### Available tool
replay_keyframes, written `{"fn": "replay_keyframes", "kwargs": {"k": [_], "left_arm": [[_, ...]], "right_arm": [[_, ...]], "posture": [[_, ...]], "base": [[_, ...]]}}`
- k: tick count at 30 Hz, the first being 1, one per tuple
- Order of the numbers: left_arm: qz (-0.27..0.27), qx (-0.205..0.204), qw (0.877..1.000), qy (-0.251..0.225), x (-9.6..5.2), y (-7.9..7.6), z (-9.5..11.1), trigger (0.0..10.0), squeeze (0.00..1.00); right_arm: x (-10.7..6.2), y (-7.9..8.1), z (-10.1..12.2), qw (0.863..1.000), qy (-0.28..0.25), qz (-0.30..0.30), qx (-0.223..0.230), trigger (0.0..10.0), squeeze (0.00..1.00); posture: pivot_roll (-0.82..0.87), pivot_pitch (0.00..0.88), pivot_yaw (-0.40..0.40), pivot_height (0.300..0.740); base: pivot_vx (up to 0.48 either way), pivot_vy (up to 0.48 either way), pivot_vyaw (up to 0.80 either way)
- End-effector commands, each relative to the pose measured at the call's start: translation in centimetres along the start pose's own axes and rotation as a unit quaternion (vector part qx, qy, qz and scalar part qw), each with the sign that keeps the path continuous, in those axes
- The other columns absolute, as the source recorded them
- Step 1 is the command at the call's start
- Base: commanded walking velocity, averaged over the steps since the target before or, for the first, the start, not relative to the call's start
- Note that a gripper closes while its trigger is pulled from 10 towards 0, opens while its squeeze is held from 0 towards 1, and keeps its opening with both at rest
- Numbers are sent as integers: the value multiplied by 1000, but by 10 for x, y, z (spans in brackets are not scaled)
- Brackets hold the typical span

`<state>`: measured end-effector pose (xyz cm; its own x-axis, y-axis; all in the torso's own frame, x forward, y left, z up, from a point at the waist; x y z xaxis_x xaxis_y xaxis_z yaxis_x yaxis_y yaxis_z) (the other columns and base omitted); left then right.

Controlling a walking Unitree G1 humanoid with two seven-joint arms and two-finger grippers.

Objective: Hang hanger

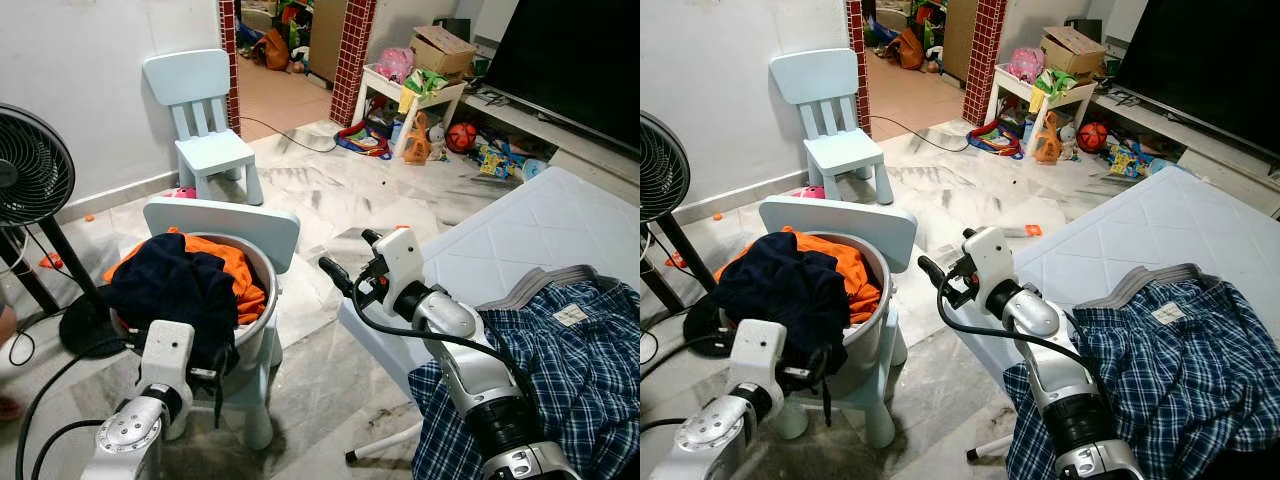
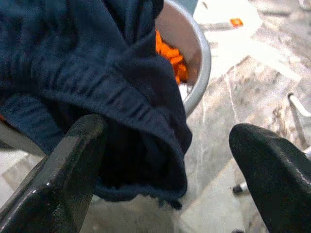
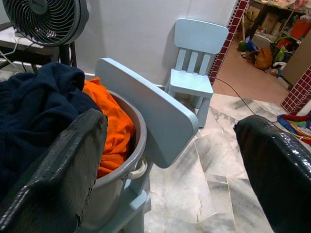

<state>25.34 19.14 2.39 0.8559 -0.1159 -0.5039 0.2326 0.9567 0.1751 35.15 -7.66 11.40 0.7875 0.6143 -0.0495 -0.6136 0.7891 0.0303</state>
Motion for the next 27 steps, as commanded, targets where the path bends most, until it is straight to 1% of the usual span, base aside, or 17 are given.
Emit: {"fn": "replay_keyframes", "kwargs": {"k": [1,6,11,12,13,14,15,16,19,20,21,22,23,25,26,27], "left_arm": [[-10,-4,1000,6,3,-1,0,10000,1000],[-14,-24,999,46,10,4,-9,10000,1000],[-48,-29,997,52,12,-4,-9,10000,1000],[-57,-27,996,57,12,-6,-10,10000,918],[-63,-27,996,60,12,-8,-11,10000,918],[-72,-27,995,64,12,-10,-11,10000,94],[-81,-29,994,66,12,-12,-12,10000,94],[-89,-28,993,70,13,-14,-12,10000,0],[-108,-27,990,83,13,-16,-15,10000,0],[-110,-28,990,87,13,-15,-16,9373,0],[-113,-29,989,91,13,-15,-18,4863,0],[-116,-30,988,95,13,-14,-19,4078,0],[-122,-33,987,101,13,-14,-20,2824,0],[-130,-35,985,106,13,-15,-21,2667,0],[-133,-34,985,110,12,-15,-21,3804,0],[-130,-35,984,114,11,-13,-22,5765,0]], "right_arm": [[-2,-3,3,1000,2,0,-11,10000,0],[-8,-2,1,1000,9,1,-13,10000,0],[-13,-1,0,1000,14,3,-15,10000,0],[-14,-1,0,1000,15,3,-15,10000,0],[-15,-1,-1,1000,16,4,-15,10000,0],[-16,-1,-1,1000,17,3,-15,10000,0],[-16,-1,-1,1000,19,3,-15,10000,0],[-16,-1,-1,1000,19,3,-15,10000,0],[-18,-1,0,1000,22,2,-15,10000,0],[-19,-1,0,1000,22,1,-15,10000,0],[-19,-1,-1,1000,23,1,-15,10000,0],[-20,-1,-1,1000,24,1,-15,10000,0],[-20,0,-1,1000,25,2,-15,10000,0],[-20,1,-1,1000,27,4,-15,10000,0],[-20,2,-1,999,28,7,-17,10000,0],[-20,2,-1,999,28,8,-18,10000,0]], "posture": [[15,0,-101,740],[-6,11,-97,740],[-17,33,-97,740],[-22,40,-96,740],[-22,40,-96,740],[-25,46,-96,740],[-26,47,-96,740],[-29,51,-95,740],[-30,58,-94,740],[-31,62,-94,740],[-31,63,-94,740],[-32,65,-95,740],[-32,66,-96,740],[-32,68,-96,740],[-32,66,-96,740],[-31,64,-96,740]], "base": [[0,0,0],[0,0,0],[0,0,0],[0,0,0],[0,0,0],[0,0,0],[0,0,0],[0,0,0],[0,0,0],[0,0,0],[0,0,0],[0,0,0],[0,0,0],[0,0,0],[0,0,0],[0,0,0]]}}
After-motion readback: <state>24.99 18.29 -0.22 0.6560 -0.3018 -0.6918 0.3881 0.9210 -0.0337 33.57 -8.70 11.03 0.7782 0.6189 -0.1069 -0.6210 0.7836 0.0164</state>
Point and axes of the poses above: a point about 5 cm out from each wrist's last joint towards the gripper, its own x axis pointing out of the wrist towards the gripper, its own z axis along the axis of the wrist's last joint, y = z × x, the point moved 4 cm from there along x, pointing out of the wrist towards the gripper, and after that the axes turned 9 degrees about x, right-handed, at the moved point
